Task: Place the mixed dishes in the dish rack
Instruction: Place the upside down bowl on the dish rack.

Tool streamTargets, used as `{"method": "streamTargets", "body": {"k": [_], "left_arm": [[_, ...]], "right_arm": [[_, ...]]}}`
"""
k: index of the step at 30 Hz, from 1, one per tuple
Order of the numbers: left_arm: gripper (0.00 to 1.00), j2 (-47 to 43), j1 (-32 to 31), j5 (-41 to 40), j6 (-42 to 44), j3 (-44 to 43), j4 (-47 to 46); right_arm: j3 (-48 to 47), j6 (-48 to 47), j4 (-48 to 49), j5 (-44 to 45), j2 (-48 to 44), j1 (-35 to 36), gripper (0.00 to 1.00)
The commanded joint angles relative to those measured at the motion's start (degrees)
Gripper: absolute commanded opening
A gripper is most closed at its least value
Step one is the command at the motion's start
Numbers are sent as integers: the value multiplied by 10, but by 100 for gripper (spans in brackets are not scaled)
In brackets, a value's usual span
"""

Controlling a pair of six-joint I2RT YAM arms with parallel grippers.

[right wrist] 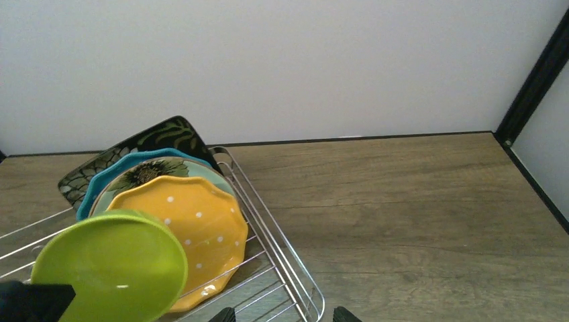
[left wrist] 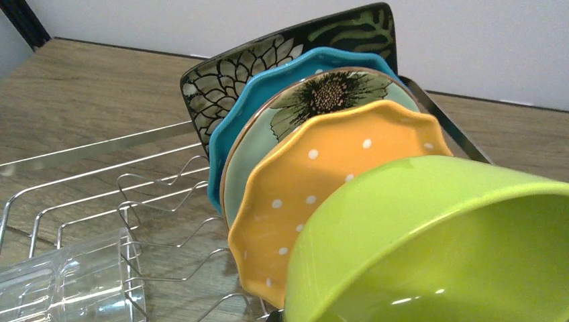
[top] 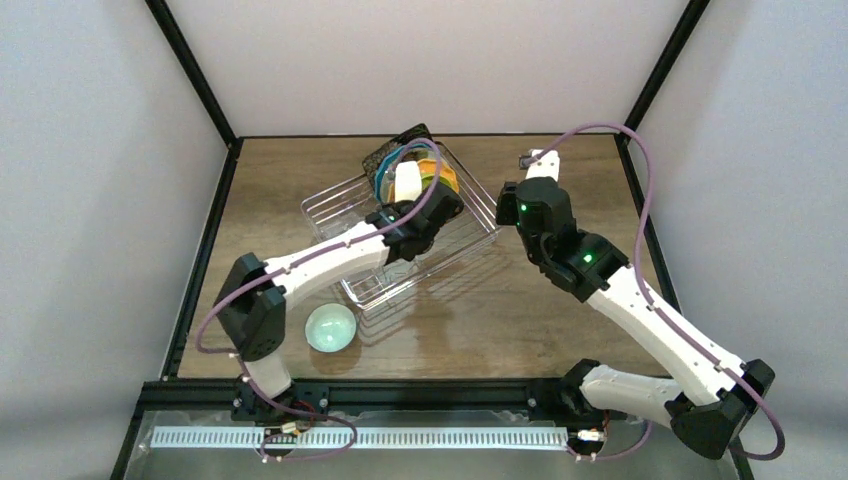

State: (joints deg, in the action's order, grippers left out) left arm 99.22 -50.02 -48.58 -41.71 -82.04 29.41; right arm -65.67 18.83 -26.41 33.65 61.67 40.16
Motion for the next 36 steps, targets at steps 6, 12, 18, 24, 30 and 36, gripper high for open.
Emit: {"method": "streamTargets", "body": {"k": [6, 12, 18, 24, 30, 36], "left_arm": [[3, 46, -14, -119, 69, 6, -71], [3, 54, -14, -129, 180, 28, -138], [3, 71, -15, -128, 242, 24, -146], [3, 91, -23, -150, 286, 13, -136], [3, 124, -29, -185, 288, -9, -96], [3, 165, -32, -217, 287, -39, -64]], "right_arm": [[26, 39, 36, 100, -27, -2, 82], [37, 74, 31, 92, -49, -42, 81], [59, 114, 32, 41, -59, -117, 80], [84, 148, 47, 4, -69, -155, 80], [120, 171, 66, -5, -93, -161, 80], [151, 174, 83, -13, -117, -162, 80]]}}
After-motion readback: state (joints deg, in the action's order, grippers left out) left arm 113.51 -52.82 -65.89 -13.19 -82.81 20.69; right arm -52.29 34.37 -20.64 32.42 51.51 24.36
